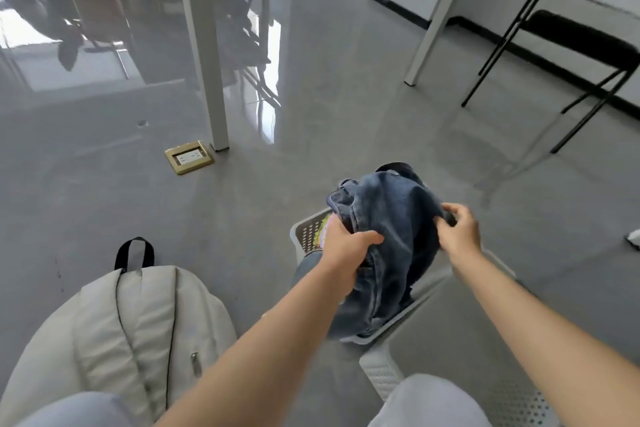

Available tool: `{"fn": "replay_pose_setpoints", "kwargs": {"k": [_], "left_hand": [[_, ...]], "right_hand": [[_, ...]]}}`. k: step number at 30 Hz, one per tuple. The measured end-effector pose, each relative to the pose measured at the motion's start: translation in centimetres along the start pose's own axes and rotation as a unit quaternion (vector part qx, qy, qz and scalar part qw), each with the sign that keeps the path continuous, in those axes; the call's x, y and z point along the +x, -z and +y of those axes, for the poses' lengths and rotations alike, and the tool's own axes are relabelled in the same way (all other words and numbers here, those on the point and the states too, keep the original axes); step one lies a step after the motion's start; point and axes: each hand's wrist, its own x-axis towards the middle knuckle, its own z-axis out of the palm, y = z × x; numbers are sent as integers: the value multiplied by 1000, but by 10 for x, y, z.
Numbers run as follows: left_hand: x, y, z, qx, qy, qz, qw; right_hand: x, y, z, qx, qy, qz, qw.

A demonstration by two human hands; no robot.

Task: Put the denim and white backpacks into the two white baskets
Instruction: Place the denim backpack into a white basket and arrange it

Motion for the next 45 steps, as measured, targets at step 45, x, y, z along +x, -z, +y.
{"fn": "replay_pose_setpoints", "kwargs": {"k": [45], "left_hand": [[43, 8, -80, 688, -190, -24, 700]], "right_hand": [[-13, 63, -59, 448, -174, -125, 868]]}}
